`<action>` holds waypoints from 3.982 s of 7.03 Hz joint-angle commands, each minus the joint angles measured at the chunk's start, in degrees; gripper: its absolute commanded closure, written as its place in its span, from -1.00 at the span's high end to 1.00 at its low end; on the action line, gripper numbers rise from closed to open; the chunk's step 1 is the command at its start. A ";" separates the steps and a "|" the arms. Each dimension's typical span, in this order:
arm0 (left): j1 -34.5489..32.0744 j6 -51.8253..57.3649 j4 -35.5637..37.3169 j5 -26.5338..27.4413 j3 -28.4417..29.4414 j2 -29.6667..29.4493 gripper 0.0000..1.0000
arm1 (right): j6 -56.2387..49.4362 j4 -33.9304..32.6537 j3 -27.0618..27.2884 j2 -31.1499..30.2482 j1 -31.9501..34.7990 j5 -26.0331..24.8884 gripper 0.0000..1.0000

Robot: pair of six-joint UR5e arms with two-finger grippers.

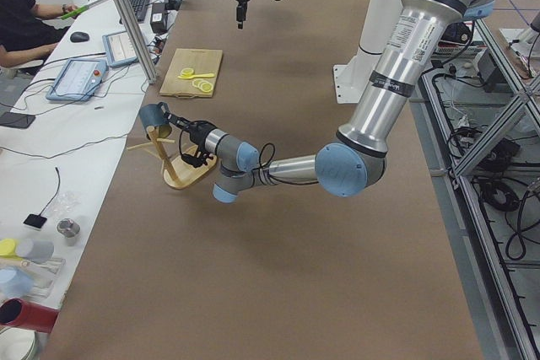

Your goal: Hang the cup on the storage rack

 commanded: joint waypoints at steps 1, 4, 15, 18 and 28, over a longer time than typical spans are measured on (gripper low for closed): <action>0.00 -1.34 0.03 0.00 0.04 0.04 -1.00 | 0.00 0.00 -0.03 0.03 -0.05 0.00 1.00; -0.18 -1.52 0.12 -0.09 0.04 0.74 -0.56 | 0.00 0.00 -0.03 0.12 -0.05 0.00 1.00; -0.62 -3.37 1.00 -0.70 -15.83 11.43 0.97 | 0.00 0.00 -0.03 -0.32 -0.49 0.18 1.00; -0.62 -3.02 1.17 -0.62 -28.83 20.48 0.97 | 0.00 0.00 -0.11 -0.58 -0.84 0.44 1.00; -19.48 92.37 35.38 -0.61 -47.77 34.76 0.97 | -32.12 0.17 -4.59 -17.26 16.81 0.53 1.00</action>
